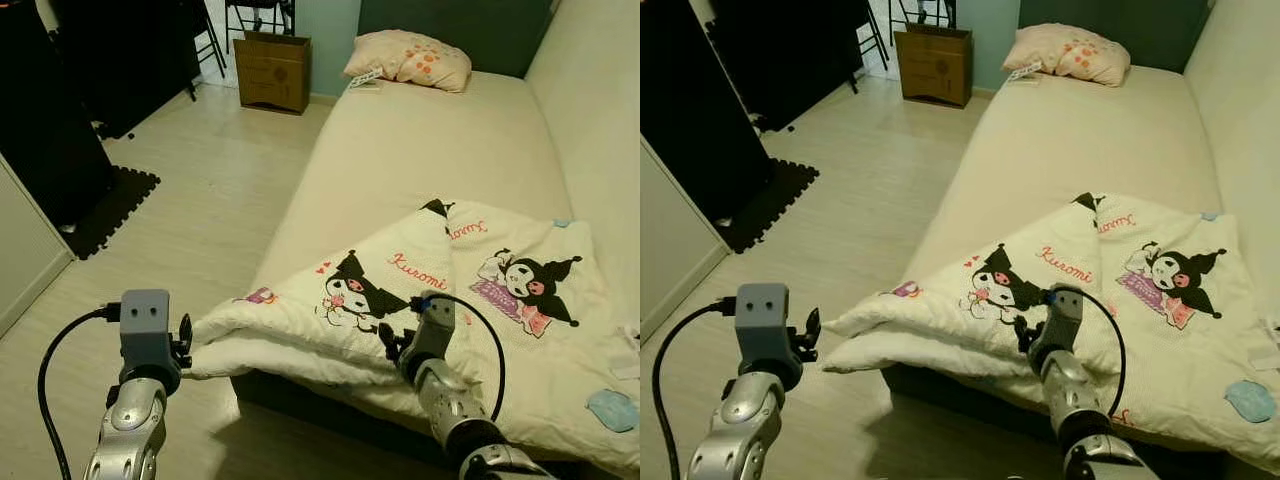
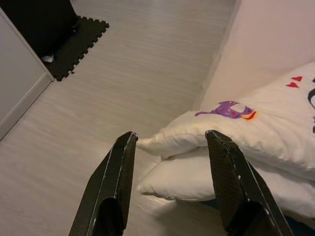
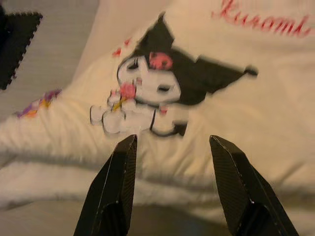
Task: Clean up the room
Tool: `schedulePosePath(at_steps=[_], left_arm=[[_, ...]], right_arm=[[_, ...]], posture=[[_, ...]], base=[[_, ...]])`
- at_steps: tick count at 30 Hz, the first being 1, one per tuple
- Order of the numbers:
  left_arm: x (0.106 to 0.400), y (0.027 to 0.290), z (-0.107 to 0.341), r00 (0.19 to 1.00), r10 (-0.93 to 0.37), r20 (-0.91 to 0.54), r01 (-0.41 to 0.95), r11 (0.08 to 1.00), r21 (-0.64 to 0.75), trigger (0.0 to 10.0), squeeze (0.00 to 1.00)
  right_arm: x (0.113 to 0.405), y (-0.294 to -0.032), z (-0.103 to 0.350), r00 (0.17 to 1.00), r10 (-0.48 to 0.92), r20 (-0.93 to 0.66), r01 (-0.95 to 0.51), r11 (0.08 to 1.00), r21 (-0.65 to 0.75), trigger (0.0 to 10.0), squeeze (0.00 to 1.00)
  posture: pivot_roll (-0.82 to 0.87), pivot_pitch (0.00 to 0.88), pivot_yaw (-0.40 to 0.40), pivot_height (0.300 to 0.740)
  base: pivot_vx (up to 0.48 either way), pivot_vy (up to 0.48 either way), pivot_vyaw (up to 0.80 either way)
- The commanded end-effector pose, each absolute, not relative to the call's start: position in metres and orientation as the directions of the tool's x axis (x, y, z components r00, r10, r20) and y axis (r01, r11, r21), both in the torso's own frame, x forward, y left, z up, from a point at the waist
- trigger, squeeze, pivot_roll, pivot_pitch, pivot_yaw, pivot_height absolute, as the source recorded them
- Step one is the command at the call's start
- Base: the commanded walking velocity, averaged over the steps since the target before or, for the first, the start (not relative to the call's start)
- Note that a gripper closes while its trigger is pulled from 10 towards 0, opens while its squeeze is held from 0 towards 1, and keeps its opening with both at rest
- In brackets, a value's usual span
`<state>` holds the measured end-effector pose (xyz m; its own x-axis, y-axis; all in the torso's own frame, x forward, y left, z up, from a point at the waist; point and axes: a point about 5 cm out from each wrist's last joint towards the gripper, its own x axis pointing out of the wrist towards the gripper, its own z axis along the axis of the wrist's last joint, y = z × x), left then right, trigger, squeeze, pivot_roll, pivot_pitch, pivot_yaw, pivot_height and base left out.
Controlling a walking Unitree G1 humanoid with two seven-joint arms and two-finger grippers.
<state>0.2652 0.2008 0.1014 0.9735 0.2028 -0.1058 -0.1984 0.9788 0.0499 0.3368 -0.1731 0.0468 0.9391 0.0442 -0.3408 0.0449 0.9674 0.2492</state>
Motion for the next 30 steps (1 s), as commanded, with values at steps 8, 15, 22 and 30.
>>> schedulePosePath(at_steps=[8,15,22,30], left_arm=[[0.268,0.200,0.095,0.972,0.197,-0.126,-0.190,0.980,0.061,10.0,0.00],[0.270,0.197,0.095,0.974,0.194,-0.120,-0.189,0.981,0.054,10.0,0.00],[0.269,0.197,0.096,0.974,0.198,-0.113,-0.193,0.980,0.050,10.0,0.00],[0.272,0.195,0.099,0.975,0.197,-0.102,-0.193,0.980,0.044,10.0,0.00]], right_arm=[[0.339,-0.179,0.045,0.917,0.002,-0.399,0.095,0.970,0.224,10.0,0.00],[0.336,-0.184,0.042,0.915,-0.013,-0.404,0.104,0.973,0.204,10.0,0.00],[0.332,-0.190,0.039,0.918,-0.033,-0.396,0.126,0.970,0.210,10.0,0.00],[0.326,-0.194,0.034,0.916,-0.041,-0.400,0.131,0.971,0.199,10.0,0.00]], posture=[[-0.01,0.129,0.002,0.740],[-0.01,0.125,-0.004,0.740],[-0.01,0.119,-0.008,0.740],[-0.02,0.110,-0.007,0.740]], base=[[0.000,0.000,0.00],[0.000,0.000,0.00],[0.000,0.000,0.00],[0.000,0.000,0.00]])
